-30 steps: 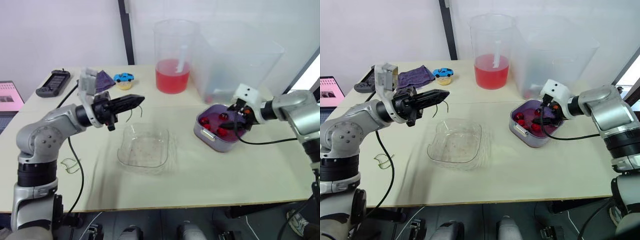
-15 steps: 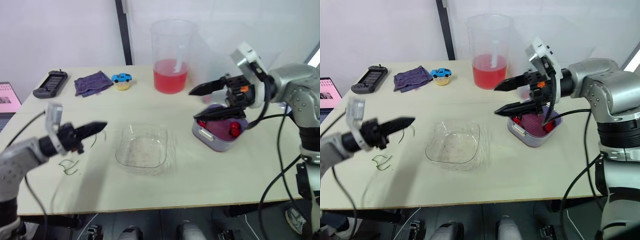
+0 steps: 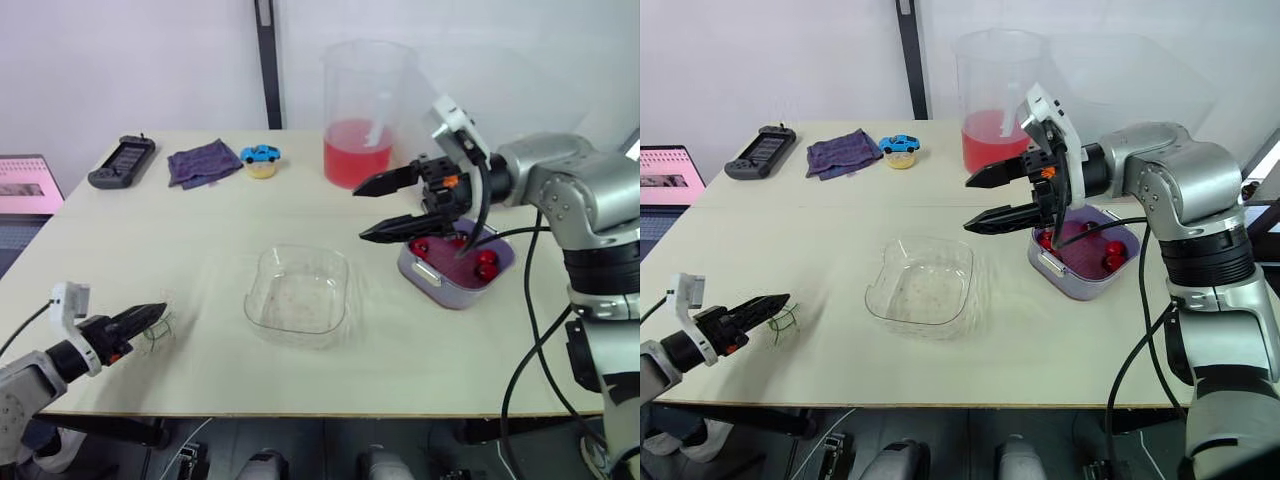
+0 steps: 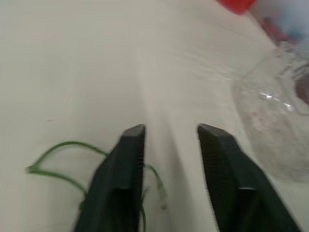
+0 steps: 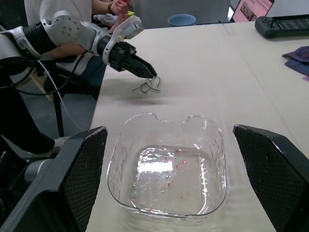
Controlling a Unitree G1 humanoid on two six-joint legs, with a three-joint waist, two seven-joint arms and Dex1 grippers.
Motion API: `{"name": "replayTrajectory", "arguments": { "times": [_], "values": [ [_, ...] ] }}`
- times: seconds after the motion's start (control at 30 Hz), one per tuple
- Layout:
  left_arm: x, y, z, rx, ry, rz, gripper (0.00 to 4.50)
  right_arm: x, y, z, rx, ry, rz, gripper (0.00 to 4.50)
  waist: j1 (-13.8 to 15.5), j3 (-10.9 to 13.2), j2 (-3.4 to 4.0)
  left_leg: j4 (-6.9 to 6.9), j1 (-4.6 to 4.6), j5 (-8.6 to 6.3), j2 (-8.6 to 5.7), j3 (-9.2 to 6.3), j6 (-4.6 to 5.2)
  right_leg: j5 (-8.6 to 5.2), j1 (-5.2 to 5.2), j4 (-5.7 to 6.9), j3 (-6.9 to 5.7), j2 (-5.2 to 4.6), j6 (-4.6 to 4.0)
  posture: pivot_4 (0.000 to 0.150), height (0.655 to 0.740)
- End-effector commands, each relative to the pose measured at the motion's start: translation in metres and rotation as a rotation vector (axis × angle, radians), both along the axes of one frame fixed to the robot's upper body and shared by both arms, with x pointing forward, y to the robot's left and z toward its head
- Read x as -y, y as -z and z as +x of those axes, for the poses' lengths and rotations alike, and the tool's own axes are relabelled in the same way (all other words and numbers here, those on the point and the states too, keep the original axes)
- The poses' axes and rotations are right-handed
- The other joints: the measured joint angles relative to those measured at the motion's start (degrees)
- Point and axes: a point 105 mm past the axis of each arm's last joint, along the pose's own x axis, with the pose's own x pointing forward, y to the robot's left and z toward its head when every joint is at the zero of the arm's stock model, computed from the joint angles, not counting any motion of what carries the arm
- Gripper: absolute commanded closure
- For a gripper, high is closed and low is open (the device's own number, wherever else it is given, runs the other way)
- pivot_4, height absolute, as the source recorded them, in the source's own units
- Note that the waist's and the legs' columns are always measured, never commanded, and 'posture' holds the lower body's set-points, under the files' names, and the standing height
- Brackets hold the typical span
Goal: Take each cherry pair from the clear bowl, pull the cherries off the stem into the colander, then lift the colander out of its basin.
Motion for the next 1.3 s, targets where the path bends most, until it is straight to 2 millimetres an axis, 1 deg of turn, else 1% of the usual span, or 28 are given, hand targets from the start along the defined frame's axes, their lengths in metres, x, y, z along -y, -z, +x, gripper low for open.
{"name": "replayTrajectory", "arguments": {
  "times": [0.03,0.07,0.27,0.3,0.33,0.4,0.5,0.57,0.63,0.67,0.7,0.73,0.77,0.87,0.9,0.97,1.0,1.07,1.17,1.23,1.3],
  "values": [
    [-0.025,-0.029,-0.003,0.104,-0.069,0.078,0.50,0.002,-0.010,-0.005,0.041,-0.007,0.007,0.00,0.00,0.00,0.00,-0.01,0.00,0.00,0.01,0.00,0.00,0.00,-0.01,0.00,0.00,0.01,0.00,0.150,0.7337],
    [-0.029,-0.035,-0.003,0.126,-0.078,0.082,0.10,0.002,-0.009,-0.003,0.040,-0.002,0.004,0.00,0.03,0.00,0.00,-0.02,0.00,0.00,0.02,0.01,0.00,0.00,-0.02,0.00,0.01,0.00,0.00,0.150,0.7337],
    [-0.039,-0.076,-0.009,0.233,-0.043,0.196,0.10,0.005,-0.007,-0.007,0.015,-0.009,-0.007,0.00,0.06,0.00,0.00,-0.03,0.00,0.00,0.02,0.02,0.00,0.00,-0.02,0.00,0.01,-0.01,0.00,0.150,0.7337],
    [-0.038,-0.085,-0.010,0.255,-0.028,0.221,0.10,0.006,-0.006,-0.007,0.009,-0.002,-0.011,0.00,0.06,0.00,0.00,-0.04,0.00,0.00,0.02,0.02,0.00,0.00,-0.02,0.00,0.01,-0.01,0.00,0.150,0.7337],
    [-0.032,-0.095,-0.013,0.278,0.019,0.277,0.10,0.009,-0.003,-0.007,0.001,0.013,-0.024,0.00,0.06,0.01,-0.01,-0.04,0.00,0.00,0.02,0.02,0.00,0.00,-0.02,0.00,0.01,-0.01,0.00,0.150,0.7337],
    [-0.016,-0.107,-0.017,0.295,0.121,0.363,0.10,0.016,0.004,-0.004,-0.007,0.049,-0.054,0.00,0.10,0.01,-0.02,-0.05,-0.01,0.00,0.02,0.03,0.00,0.00,-0.02,-0.01,0.02,-0.03,0.00,0.150,0.7337],
    [0.010,-0.110,-0.020,0.275,0.271,0.482,0.10,0.025,0.009,0.001,0.008,0.097,-0.091,0.00,0.11,0.03,0.01,-0.07,-0.01,0.00,0.02,0.06,0.00,0.00,-0.01,-0.05,0.02,-0.04,0.00,0.150,0.7337],
    [0.057,-0.130,-0.017,0.347,0.469,0.461,0.10,0.035,0.015,0.006,0.018,0.178,-0.124,0.00,0.44,0.05,0.05,-0.08,0.00,0.00,0.02,0.09,0.00,0.00,-0.01,-0.05,0.03,-0.04,0.00,0.150,0.7337],
    [0.087,-0.145,-0.014,0.418,0.585,0.461,0.10,0.045,0.020,0.007,0.016,0.229,-0.149,0.00,0.57,0.05,-0.02,-0.05,-0.01,0.00,0.01,0.07,0.00,0.00,0.09,-0.06,-0.10,-0.03,0.00,0.150,0.7337],
    [0.095,-0.157,-0.007,0.465,0.599,0.435,0.10,0.051,0.022,0.003,0.003,0.257,-0.157,0.00,0.72,0.06,-0.01,-0.04,-0.01,0.00,0.02,0.06,0.00,0.00,0.10,-0.08,-0.10,-0.02,0.00,0.150,0.7337],
    [0.102,-0.172,0.001,0.505,0.612,0.372,0.10,0.058,0.025,0.000,-0.009,0.296,-0.171,0.00,0.87,0.07,-0.02,-0.03,-0.01,0.00,0.00,0.05,0.00,0.00,0.12,-0.09,-0.10,-0.03,0.00,0.150,0.7337],
    [0.109,-0.184,0.006,0.528,0.626,0.325,0.10,0.064,0.027,-0.003,-0.017,0.327,-0.182,0.00,0.63,0.07,-0.04,0.00,-0.04,0.00,-0.05,0.06,0.00,0.00,0.15,-0.08,-0.18,-0.02,0.00,0.150,0.7337],
    [0.116,-0.191,0.009,0.539,0.655,0.299,0.10,0.072,0.028,-0.006,-0.020,0.360,-0.193,0.00,0.55,0.08,-0.03,0.03,-0.07,0.00,-0.03,0.07,0.00,0.00,0.13,-0.08,-0.22,0.02,0.00,0.150,0.7337],
    [0.140,-0.190,0.019,0.518,0.822,0.366,0.10,0.104,0.032,-0.019,-0.038,0.549,-0.247,0.00,0.11,0.08,0.01,0.03,-0.07,-0.07,-0.07,0.20,0.12,-0.01,0.10,-0.01,-0.16,0.01,0.01,0.150,0.7337],
    [0.146,-0.189,0.022,0.510,0.849,0.379,0.10,0.111,0.032,-0.022,-0.042,0.586,-0.255,0.00,-0.07,0.08,0.03,0.01,-0.04,-0.07,-0.07,0.26,0.13,-0.01,0.09,0.00,-0.11,0.01,0.01,0.150,0.7337],
    [0.159,-0.184,0.028,0.482,0.926,0.395,0.10,0.134,0.032,-0.034,-0.049,0.680,-0.291,0.00,-0.50,0.10,0.05,0.02,0.00,-0.07,-0.02,0.36,0.14,-0.01,0.07,0.00,-0.03,0.05,0.01,0.150,0.7337],
    [0.166,-0.179,0.030,0.472,0.991,0.398,0.10,0.150,0.028,-0.044,-0.059,0.752,-0.299,0.00,-0.47,0.11,0.04,0.04,0.00,-0.06,-0.02,0.34,0.13,-0.01,0.06,0.03,-0.04,0.07,0.01,0.150,0.7337],
    [0.178,-0.176,0.037,0.470,1.078,0.390,0.10,0.174,0.024,-0.063,-0.075,0.880,-0.305,0.00,0.06,0.11,0.03,0.07,-0.01,-0.07,0.00,0.35,0.14,-0.01,0.10,0.02,-0.06,0.11,0.02,0.150,0.7337],
    [0.193,-0.177,0.044,0.502,1.163,0.400,0.10,0.210,0.031,-0.099,-0.089,1.039,-0.355,0.00,0.59,0.10,0.02,0.15,0.00,-0.10,0.01,0.41,0.19,-0.01,0.14,0.03,-0.02,0.12,0.02,0.150,0.7337],
    [0.200,-0.181,0.047,0.522,1.201,0.397,0.10,0.227,0.030,-0.120,-0.095,1.137,-0.335,0.00,0.68,0.12,-0.05,0.17,-0.02,-0.13,0.01,0.41,0.26,-0.02,0.18,-0.03,-0.03,0.14,0.03,0.150,0.7337],
    [0.205,-0.184,0.048,0.537,1.233,0.385,0.10,0.235,0.032,-0.137,-0.099,1.203,-0.314,0.00,0.36,0.13,-0.06,0.26,0.01,-0.17,0.00,0.43,0.32,-0.03,0.27,-0.06,-0.01,0.13,0.04,0.150,0.7337]
  ]
}}
